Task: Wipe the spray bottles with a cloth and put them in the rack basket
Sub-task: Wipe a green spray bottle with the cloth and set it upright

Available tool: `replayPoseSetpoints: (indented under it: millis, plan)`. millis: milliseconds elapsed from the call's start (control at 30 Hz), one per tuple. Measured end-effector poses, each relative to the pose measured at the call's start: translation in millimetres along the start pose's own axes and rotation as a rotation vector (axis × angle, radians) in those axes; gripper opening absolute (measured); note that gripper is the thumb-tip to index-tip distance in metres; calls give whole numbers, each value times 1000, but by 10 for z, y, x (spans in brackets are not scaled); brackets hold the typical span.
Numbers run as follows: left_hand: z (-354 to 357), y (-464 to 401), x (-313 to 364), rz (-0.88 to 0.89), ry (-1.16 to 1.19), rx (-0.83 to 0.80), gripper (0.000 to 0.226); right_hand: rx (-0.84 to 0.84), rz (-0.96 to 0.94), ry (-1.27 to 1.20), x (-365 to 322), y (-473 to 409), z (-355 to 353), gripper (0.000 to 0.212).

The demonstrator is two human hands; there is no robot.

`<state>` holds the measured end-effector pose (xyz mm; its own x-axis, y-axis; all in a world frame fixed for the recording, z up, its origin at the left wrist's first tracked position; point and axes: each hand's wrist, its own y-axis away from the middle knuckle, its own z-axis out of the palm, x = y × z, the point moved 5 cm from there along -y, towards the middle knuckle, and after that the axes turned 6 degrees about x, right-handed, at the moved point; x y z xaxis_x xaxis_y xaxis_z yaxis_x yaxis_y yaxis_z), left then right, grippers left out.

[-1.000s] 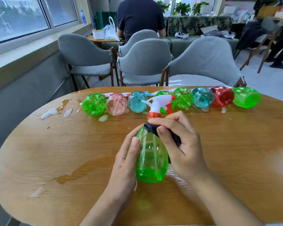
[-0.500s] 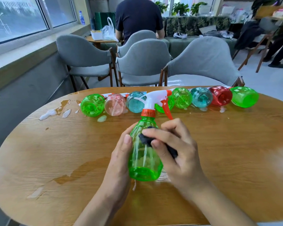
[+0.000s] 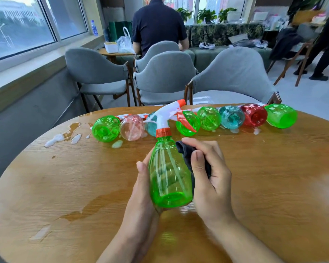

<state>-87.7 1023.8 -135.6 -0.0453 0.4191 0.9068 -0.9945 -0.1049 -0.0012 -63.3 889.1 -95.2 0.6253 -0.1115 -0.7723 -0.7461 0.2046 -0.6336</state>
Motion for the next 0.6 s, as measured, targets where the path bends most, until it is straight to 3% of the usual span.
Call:
replayPoseSetpoints:
  millis: [100,233,333,600]
  plan:
    - [15,5,60,45,-28,11,69,-81,-89,43,-53,15,-38,30]
    - [-136,-73,63,31,63,74,68,-306,-486,264,-169,203,-51,29]
    - [-166,-66,62,57,53,70,60,-382,-635,368,-145,316,-9,26]
    - [-156,-5,211,337,-199,68,41,-250,-471,308,-184,122,59,25]
